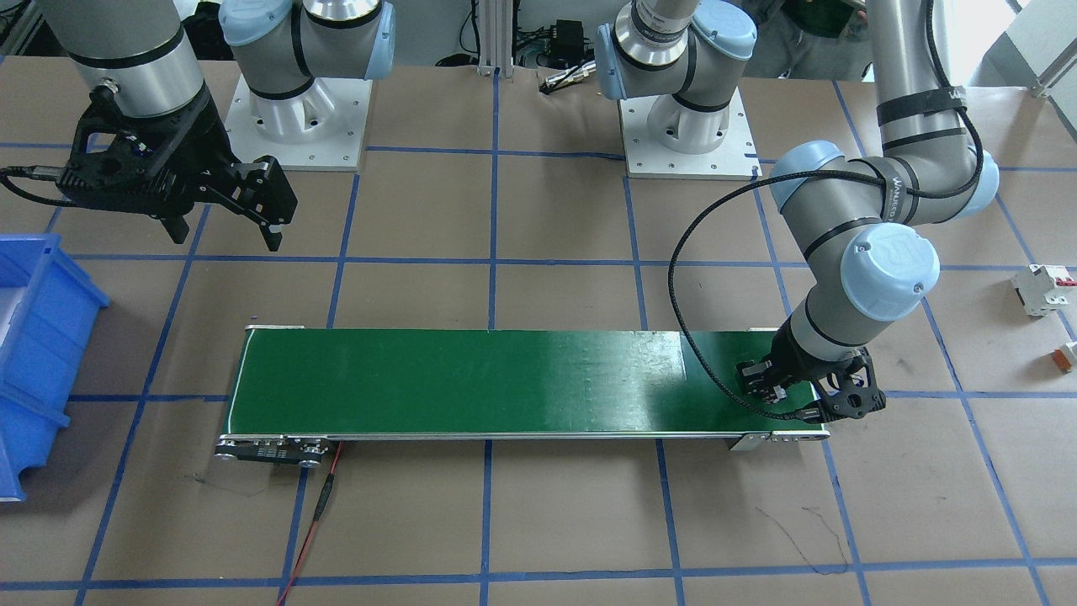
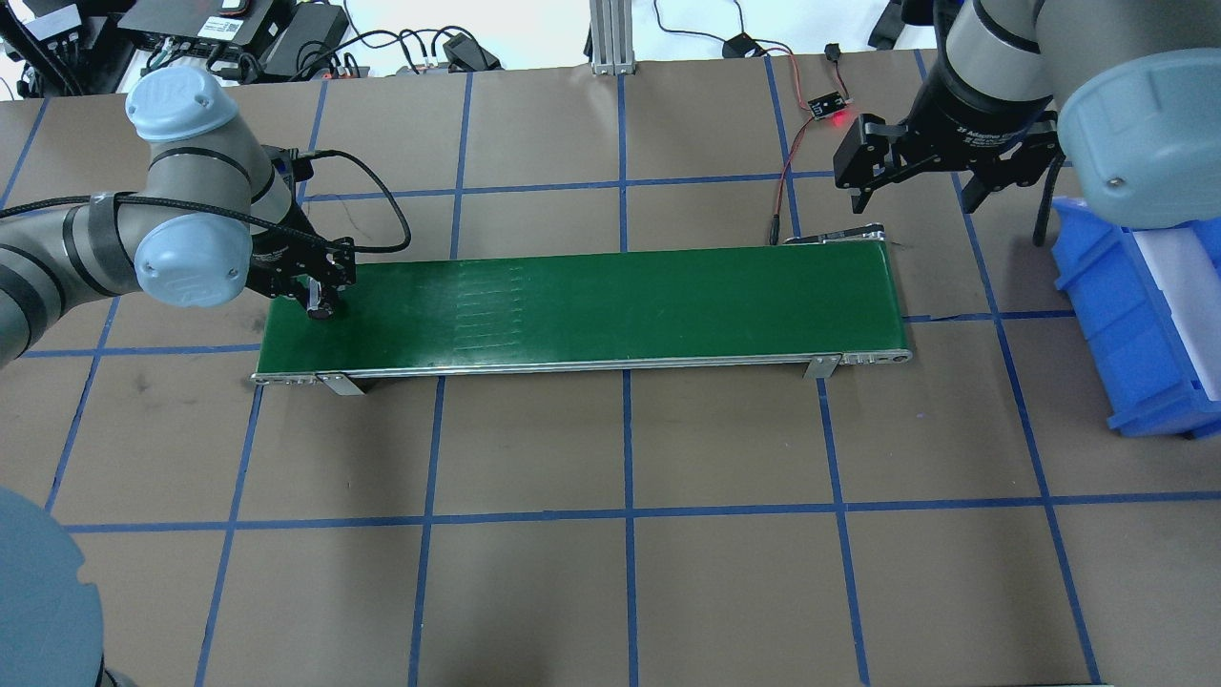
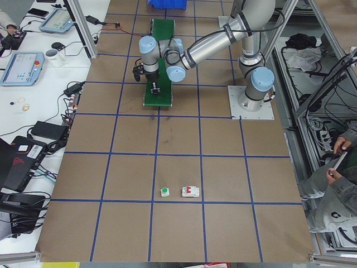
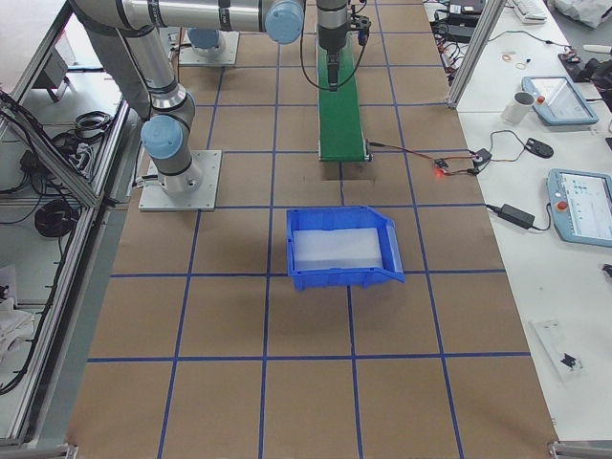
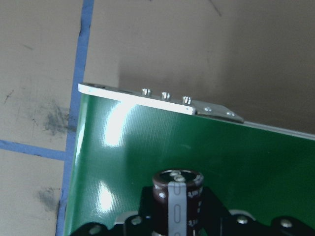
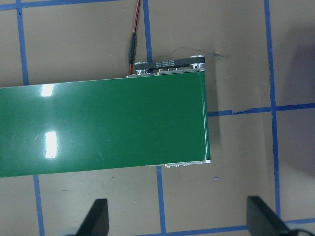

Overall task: Move capacitor from left to right
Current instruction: 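Carry the capacitor with the left gripper onto the conveyor's near end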

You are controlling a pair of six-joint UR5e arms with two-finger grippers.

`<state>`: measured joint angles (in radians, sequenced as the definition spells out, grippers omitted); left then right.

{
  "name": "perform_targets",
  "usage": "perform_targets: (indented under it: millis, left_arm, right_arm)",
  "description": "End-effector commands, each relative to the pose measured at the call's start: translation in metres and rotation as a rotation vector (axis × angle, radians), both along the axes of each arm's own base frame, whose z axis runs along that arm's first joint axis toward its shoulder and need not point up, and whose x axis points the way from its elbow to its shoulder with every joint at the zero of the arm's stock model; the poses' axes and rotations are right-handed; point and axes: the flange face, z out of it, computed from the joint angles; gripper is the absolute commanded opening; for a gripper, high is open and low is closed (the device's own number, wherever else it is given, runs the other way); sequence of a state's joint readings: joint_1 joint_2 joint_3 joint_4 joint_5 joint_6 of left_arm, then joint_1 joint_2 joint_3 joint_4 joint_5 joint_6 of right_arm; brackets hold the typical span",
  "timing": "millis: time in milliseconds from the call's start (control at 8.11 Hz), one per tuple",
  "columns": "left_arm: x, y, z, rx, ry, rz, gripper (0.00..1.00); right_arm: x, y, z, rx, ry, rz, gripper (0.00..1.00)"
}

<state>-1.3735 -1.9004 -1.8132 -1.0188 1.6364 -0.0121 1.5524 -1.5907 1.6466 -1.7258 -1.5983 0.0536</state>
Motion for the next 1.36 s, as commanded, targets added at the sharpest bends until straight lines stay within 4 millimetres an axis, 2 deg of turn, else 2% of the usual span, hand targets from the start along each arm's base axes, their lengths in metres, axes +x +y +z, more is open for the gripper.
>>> perform_targets:
  millis: [0, 493, 616, 740, 863, 986, 1110, 1233]
  left_arm:
    - [-0.004, -0.002, -0.002, -0.005, -0.003, -0.021, 0.0]
    - [-0.01, 0.0, -0.003, 0.019, -0.025, -0.18, 0.04]
    - [-0.011, 0.0, -0.003, 0.022, -0.03, -0.197, 0.09]
    - [-0.012, 0.0, -0.003, 0.022, -0.03, -0.199, 0.22]
    - [-0.013, 0.0, -0.002, 0.018, -0.033, -0.2, 0.56]
    - [-0.015, 0.0, -0.001, 0.015, -0.034, -0.203, 0.81]
    - [-0.016, 0.0, -0.001, 0.015, -0.034, -0.208, 1.0]
    - [-0.017, 0.0, 0.002, 0.008, -0.037, -0.208, 1.0]
  right_arm:
    - [0.0, 0.0, 0.0, -0.001, 0.0, 0.0, 1.0]
    - [0.0, 0.0, 0.0, 0.001, 0.0, 0.0, 1.0]
    - [0.0, 0.0, 0.0, -0.001, 0.0, 0.0, 1.0]
    - [0.0, 0.001, 0.0, -0.001, 0.0, 0.0, 1.0]
    - [0.0, 0.001, 0.0, -0.001, 0.0, 0.0, 1.0]
    - [0.0, 0.0, 0.0, 0.001, 0.0, 0.0, 1.0]
    - [0.0, 0.001, 0.0, -0.001, 0.0, 0.0, 1.0]
    - [0.0, 0.0, 0.001, -0.002, 0.0, 0.001, 1.0]
